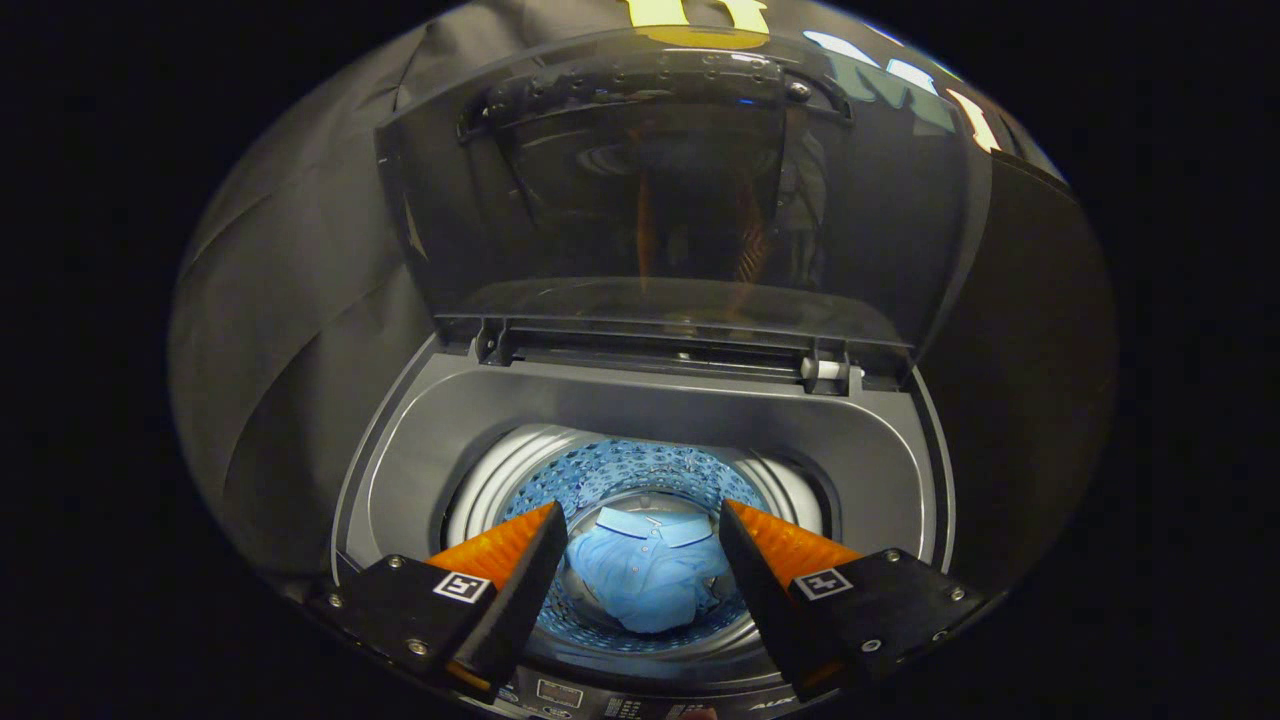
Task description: Put the clothes into the washing machine and then close the washing machine lid.
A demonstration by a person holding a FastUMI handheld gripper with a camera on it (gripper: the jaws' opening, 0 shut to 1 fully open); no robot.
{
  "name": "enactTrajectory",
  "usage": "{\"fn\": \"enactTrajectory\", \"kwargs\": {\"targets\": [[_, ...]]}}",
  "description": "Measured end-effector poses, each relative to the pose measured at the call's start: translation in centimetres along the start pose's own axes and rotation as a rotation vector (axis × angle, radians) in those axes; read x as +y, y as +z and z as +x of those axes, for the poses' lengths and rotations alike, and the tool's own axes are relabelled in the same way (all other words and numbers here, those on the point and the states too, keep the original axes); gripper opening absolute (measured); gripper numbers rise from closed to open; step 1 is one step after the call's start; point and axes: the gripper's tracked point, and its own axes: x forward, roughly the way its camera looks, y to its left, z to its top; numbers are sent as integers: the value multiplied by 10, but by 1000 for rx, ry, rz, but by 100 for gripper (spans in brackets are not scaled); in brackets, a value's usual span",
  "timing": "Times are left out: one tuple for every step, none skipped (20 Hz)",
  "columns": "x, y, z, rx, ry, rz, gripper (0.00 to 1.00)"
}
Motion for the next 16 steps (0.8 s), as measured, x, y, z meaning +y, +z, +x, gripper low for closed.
{"fn": "enactTrajectory", "kwargs": {"targets": [[-1, 0, -2, -4, -1, 1, 94], [-3, 2, -2, -8, -3, -2, 94], [-3, 4, -4, -17, -3, -8, 95], [-5, 7, -6, -27, -6, -14, 94], [-5, 10, -9, -42, -6, -17, 94], [-5, 15, -12, -59, -3, -15, 95], [-4, 19, -15, -80, 6, -13, 94], [-4, 25, -20, -105, 9, -14, 95], [-5, 32, -26, -136, 11, -17, 95], [-5, 39, -31, -166, 14, -16, 95], [-2, 48, -39, -204, 21, -12, 94], [-1, 57, -47, -238, 26, -11, 94], [-1, 64, -55, -272, 25, -15, 94], [-1, 72, -62, -301, 24, -19, 94], [0, 80, -69, -331, 24, -26, 95], [0, 87, -76, -360, 24, -30, 94]]}}
